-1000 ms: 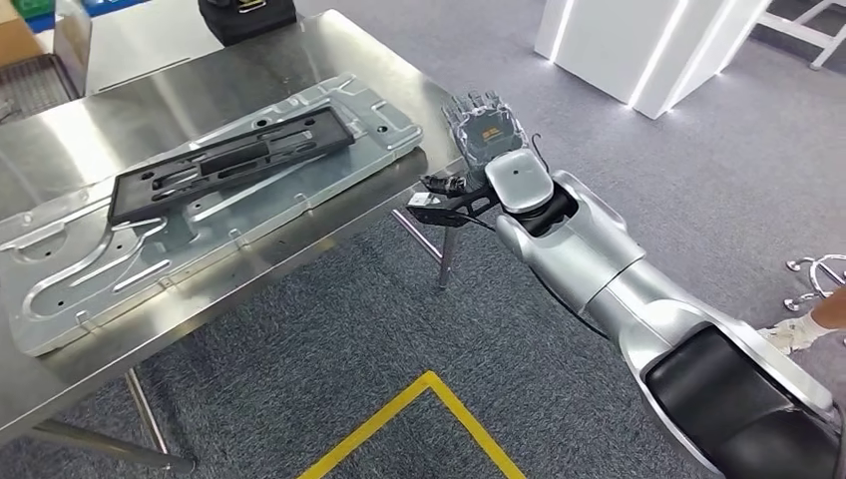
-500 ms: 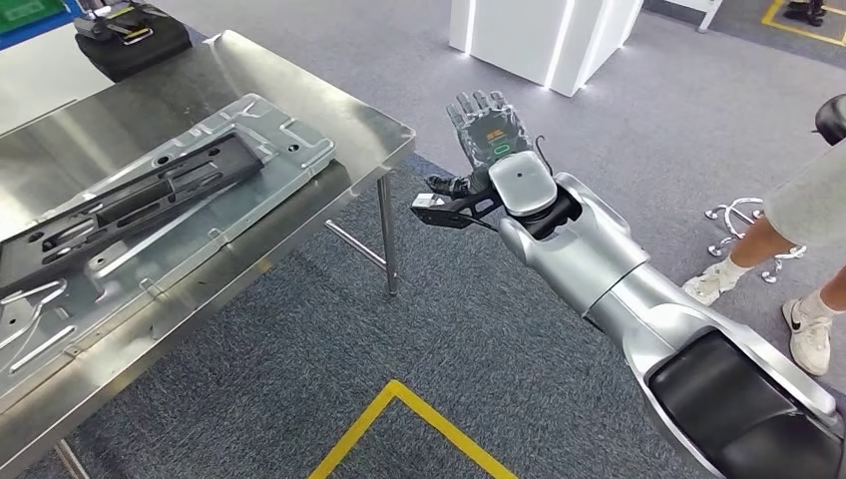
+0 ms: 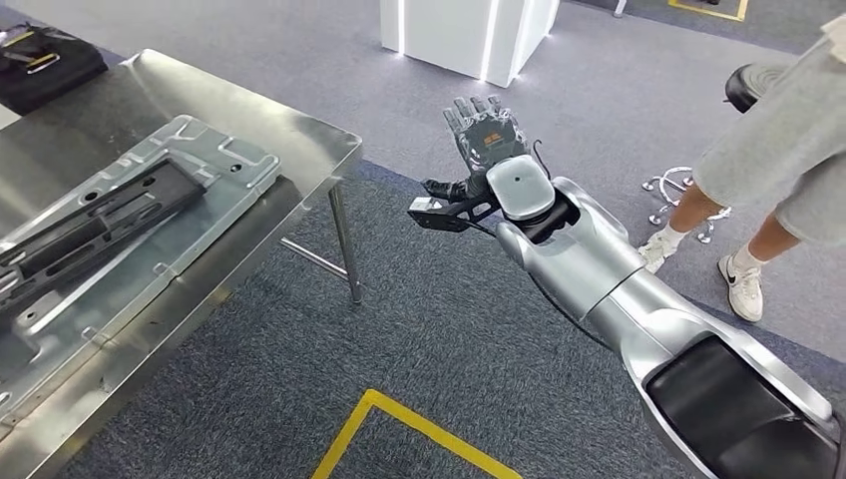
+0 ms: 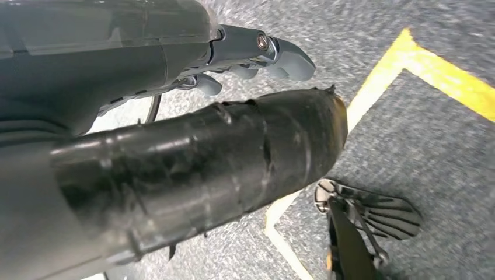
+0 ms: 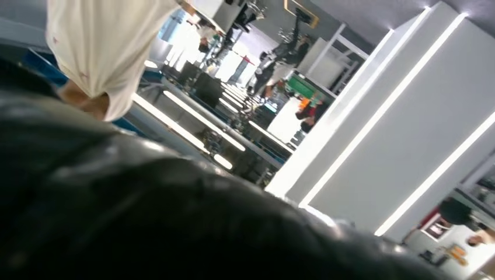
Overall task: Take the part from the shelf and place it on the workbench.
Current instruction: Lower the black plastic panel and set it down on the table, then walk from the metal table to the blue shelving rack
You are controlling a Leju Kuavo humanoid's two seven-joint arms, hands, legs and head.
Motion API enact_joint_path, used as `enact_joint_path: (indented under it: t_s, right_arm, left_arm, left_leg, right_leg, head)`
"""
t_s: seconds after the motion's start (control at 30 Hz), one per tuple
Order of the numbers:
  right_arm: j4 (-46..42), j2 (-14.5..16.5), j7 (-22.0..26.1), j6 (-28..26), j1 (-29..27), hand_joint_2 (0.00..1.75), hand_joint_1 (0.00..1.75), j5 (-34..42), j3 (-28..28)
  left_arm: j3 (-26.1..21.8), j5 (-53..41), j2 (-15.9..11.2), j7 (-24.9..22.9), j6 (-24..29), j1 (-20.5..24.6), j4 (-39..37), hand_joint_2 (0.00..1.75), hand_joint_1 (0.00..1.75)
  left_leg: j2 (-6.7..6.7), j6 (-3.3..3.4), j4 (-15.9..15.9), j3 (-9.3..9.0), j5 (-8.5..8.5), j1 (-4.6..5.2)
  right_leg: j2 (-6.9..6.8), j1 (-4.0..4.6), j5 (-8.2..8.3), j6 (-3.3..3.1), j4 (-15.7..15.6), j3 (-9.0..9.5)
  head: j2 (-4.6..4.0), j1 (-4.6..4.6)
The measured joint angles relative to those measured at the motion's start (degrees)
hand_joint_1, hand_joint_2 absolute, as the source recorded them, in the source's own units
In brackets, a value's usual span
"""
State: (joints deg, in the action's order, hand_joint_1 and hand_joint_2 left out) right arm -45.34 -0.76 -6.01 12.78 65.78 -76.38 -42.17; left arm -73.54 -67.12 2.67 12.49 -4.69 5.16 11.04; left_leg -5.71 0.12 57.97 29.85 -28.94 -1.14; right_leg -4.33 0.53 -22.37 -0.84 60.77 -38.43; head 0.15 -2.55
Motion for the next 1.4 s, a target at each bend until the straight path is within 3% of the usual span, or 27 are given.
enact_joint_path:
  t_s: [0.03,0.1,0.13,0.2,0.23,0.3,0.33,0.37,0.4,0.47,0.53,0.6,0.63,0.7,0.77,0.83,0.87,0.9,0.97,1.03,1.13,1.2,1.27,1.3,1.33,1.37,1.4]
  right_arm:
    - [-0.1,0.0,0.0,0.0,0.1,0.00,0.00,0.0,0.0]
    - [-0.2,0.0,0.0,0.0,0.1,0.00,0.00,0.0,0.0]
    - [-0.2,0.0,0.0,0.0,0.1,0.00,0.00,0.0,0.1]
    - [-0.3,0.1,0.0,0.0,0.3,0.00,0.00,-0.1,0.2]
    - [-0.3,0.3,0.0,0.0,0.3,0.00,0.00,-0.1,0.2]
    - [-0.3,0.7,0.0,0.1,0.1,0.00,0.00,-0.1,0.2]
    - [-0.3,0.8,0.0,0.1,-0.1,0.00,0.00,-0.1,0.2]
    - [-0.3,0.9,0.0,0.1,-0.1,0.00,0.00,-0.1,0.3]
    - [-0.3,0.9,0.0,0.2,-0.2,0.00,0.00,-0.2,0.3]
    - [-0.3,1.0,0.0,0.2,-0.1,0.00,0.00,-0.2,0.3]
    - [-0.3,1.1,0.0,0.3,-0.1,0.00,0.00,-0.2,0.3]
    - [-0.4,1.0,0.0,0.3,-0.1,0.00,0.00,-0.3,0.4]
    - [-0.4,1.0,0.0,0.3,0.0,0.00,0.00,-0.3,0.5]
    - [-0.5,0.8,-0.1,0.4,0.2,0.00,0.00,-0.3,0.7]
    - [-0.5,0.8,-0.1,0.6,0.3,0.00,0.00,-0.3,0.8]
    - [-0.6,0.7,-0.1,0.8,0.2,0.00,0.00,-0.4,0.8]
    - [-0.6,0.7,-0.1,0.9,0.1,0.00,0.00,-0.4,0.8]
    - [-0.6,0.7,-0.1,1.0,0.1,0.00,0.00,-0.4,0.9]
    - [-0.8,0.7,-0.1,1.0,0.2,0.00,0.00,-0.4,1.0]
    - [-1.1,0.7,-0.1,1.1,0.3,0.00,0.00,-0.4,1.0]
    - [-1.3,0.3,-0.1,1.2,0.4,0.00,0.00,-0.5,1.1]
    - [-1.5,0.2,-0.1,1.3,0.5,0.00,0.00,-0.6,1.1]
    - [-1.6,0.4,-0.1,1.3,0.5,0.00,0.00,-0.7,1.2]
    - [-1.6,0.5,-0.1,1.3,0.4,0.00,0.00,-0.8,1.2]
    - [-1.6,0.5,-0.1,1.3,0.2,0.00,0.00,-0.9,1.2]
    - [-1.6,0.5,-0.1,1.3,0.0,0.00,0.00,-1.0,1.2]
    - [-1.7,0.5,-0.1,1.3,0.0,0.00,0.00,-1.0,1.2]
  left_arm:
    - [-0.1,0.0,0.0,0.0,0.0,0.1,0.0,0.00,0.00]
    - [-0.1,0.0,0.1,0.0,0.0,0.2,0.0,0.00,0.00]
    - [-0.1,0.0,0.1,0.0,0.0,0.3,0.0,0.00,0.00]
    - [-0.1,0.0,0.1,-0.1,0.0,0.2,0.0,0.00,0.00]
    - [-0.1,0.0,0.1,-0.1,0.0,0.2,0.0,0.00,0.00]
    - [-0.2,0.0,0.1,-0.2,0.0,0.1,0.0,0.00,0.00]
    - [-0.2,0.0,0.1,-0.2,0.0,0.1,0.0,0.00,0.00]
    - [-0.2,0.0,0.1,-0.2,0.0,0.1,0.0,0.00,0.00]
    - [-0.2,0.0,0.1,-0.2,0.0,0.1,0.0,0.00,0.00]
    - [-0.2,0.0,0.1,-0.2,0.0,-0.1,0.0,0.00,0.00]
    - [-0.2,0.0,0.1,-0.2,0.0,-0.1,0.0,0.00,0.00]
    - [-0.2,0.0,0.1,-0.2,0.0,0.2,0.0,0.00,0.00]
    - [-0.2,0.0,0.1,-0.2,0.0,0.2,0.0,0.00,0.00]
    - [-0.2,0.0,0.2,-0.2,0.0,0.2,0.0,0.00,0.00]
    - [-0.2,0.0,0.2,-0.2,0.0,0.0,0.0,0.00,0.00]
    - [-0.2,0.0,0.2,-0.2,0.0,0.0,0.0,0.00,0.00]
    - [-0.2,0.0,0.2,-0.2,0.0,0.0,0.0,0.00,0.00]
    - [-0.2,0.0,0.2,-0.2,0.0,0.1,0.0,0.00,0.00]
    - [-0.2,0.0,0.2,-0.2,0.0,0.1,0.0,0.00,0.00]
    - [-0.2,0.0,0.2,-0.2,0.0,0.1,0.0,0.00,0.00]
    - [-0.2,-0.1,0.2,-0.2,0.0,0.3,0.0,0.00,0.00]
    - [-0.2,-0.1,0.3,-0.2,0.0,0.3,0.0,0.00,0.00]
    - [-0.2,-0.1,0.3,-0.2,0.1,0.2,0.0,0.00,0.00]
    - [-0.2,-0.1,0.2,-0.2,0.1,0.1,0.0,0.00,0.00]
    - [-0.2,-0.2,0.2,-0.2,0.1,0.1,0.0,0.00,0.00]
    - [-0.2,-0.2,0.2,-0.2,0.1,0.1,0.0,0.00,0.00]
    - [-0.2,-0.3,0.2,-0.2,0.1,0.1,0.0,0.00,0.00]
  left_leg:
    - [-0.67,-0.27,-0.1,-0.21,-0.21,0.23]
    - [-1.86,-0.78,-0.4,-0.67,-0.64,0.42]
    - [-1.24,-1.00,-0.1,-0.79,-1.16,0.37]
    - [1.96,-1.26,3.7,0.71,-3.64,0.09]
    - [3.78,-1.28,7.5,2.49,-5.40,0.03]
    - [5.22,-1.35,15.0,6.83,-7.82,0.00]
    - [5.42,-1.36,16.5,8.20,-7.47,0.01]
    - [5.52,-1.32,15.8,8.50,-5.86,-0.01]
    - [5.88,-1.24,12.8,7.78,-3.25,-0.05]
    - [8.10,-0.98,5.4,5.28,1.22,-0.23]
    - [9.78,-0.68,1.7,3.82,2.17,-0.22]
    - [8.97,-0.22,1.1,3.37,1.98,-0.13]
    - [8.23,0.11,0.7,3.15,2.15,-0.18]
    - [6.62,0.94,0.1,2.60,2.40,-0.33]
    - [5.11,1.40,-0.1,2.34,2.29,-0.12]
    - [3.57,1.44,0.1,2.24,2.01,-0.03]
    - [2.80,1.40,0.1,2.10,1.82,-0.03]
    - [2.07,1.31,0.1,1.85,1.58,-0.03]
    - [0.81,0.94,0.2,1.22,1.00,0.13]
    - [-0.28,0.39,0.1,0.82,0.51,0.41]
    - [-1.73,-0.40,0.1,0.37,-0.13,0.55]
    - [0.77,-0.79,2.6,1.32,-1.94,0.29]
    - [4.34,-1.00,9.7,4.92,-5.29,0.10]
    - [5.08,-1.07,13.7,7.17,-6.61,0.07]
    - [5.35,-1.13,16.3,8.89,-6.97,0.07]
    - [5.48,-1.13,16.8,9.69,-6.11,0.06]
    - [5.64,-1.08,15.0,9.35,-4.13,0.03]
  right_leg:
    - [-0.38,0.37,-0.37,-0.31,-0.7,0.33]
    - [0.97,0.29,-0.44,-0.83,-1.2,0.47]
    - [1.74,0.09,-0.39,-1.12,-1.5,0.67]
    - [3.26,-0.35,-0.25,-1.74,-2.1,1.11]
    - [4.07,-0.32,-0.28,-1.95,-2.1,1.18]
    - [5.87,-0.25,-0.37,-2.17,-2.1,1.27]
    - [6.79,-0.21,-0.44,-2.19,-2.0,1.34]
    - [7.68,-0.20,-0.54,-2.17,-1.9,1.47]
    - [8.57,-0.22,-0.69,-2.09,-1.7,1.63]
    - [10.19,-0.26,-1.08,-1.74,-1.2,1.72]
    - [11.61,-0.45,-1.15,-1.12,-0.8,1.22]
    - [12.99,-0.65,-0.83,-0.35,-0.9,0.82]
    - [12.79,-0.62,-0.89,-0.05,-0.8,0.68]
    - [9.83,-0.40,-2.61,0.44,2.2,-0.70]
    - [5.98,-0.56,-5.93,0.81,9.2,-4.19]
    - [4.73,-0.89,-7.35,1.07,14.6,-7.17]
    - [4.47,-1.02,-6.52,1.11,14.4,-7.16]
    - [4.08,-1.08,-4.74,1.06,11.8,-5.88]
    - [1.81,-0.60,-1.42,0.63,3.8,-1.64]
    - [0.07,0.12,-0.64,-0.03,-0.6,0.68]
    - [1.74,0.19,-0.75,-0.76,-1.3,0.84]
    - [3.16,-0.21,-0.54,-1.40,-1.8,1.13]
    - [4.64,-0.31,-0.48,-1.86,-2.0,1.25]
    - [5.47,-0.26,-0.49,-1.95,-1.9,1.25]
    - [6.34,-0.22,-0.52,-1.98,-1.9,1.27]
    - [7.23,-0.21,-0.54,-1.98,-1.8,1.28]
    - [8.12,-0.23,-0.59,-1.94,-1.6,1.31]
  head:
    - [-0.01,0.00]
    - [-0.01,-0.02]
    - [-0.01,0.01]
    - [-0.01,-0.03]
    - [-0.01,-0.03]
    - [-0.01,-0.03]
    - [-0.01,-0.03]
    - [-0.01,-0.04]
    - [-0.01,-0.03]
    - [-0.01,-0.03]
    - [-0.01,-0.01]
    - [0.00,-0.01]
    - [0.00,0.02]
    - [-0.01,0.27]
    - [-0.01,0.54]
    - [-0.01,0.54]
    - [-0.01,0.54]
    - [-0.02,0.54]
    - [-0.02,0.55]
    - [-0.01,0.51]
    - [-0.01,0.51]
    - [-0.01,0.51]
    - [-0.01,0.49]
    - [-0.01,0.48]
    - [-0.01,0.49]
    - [-0.01,0.49]
    - [0.00,0.49]
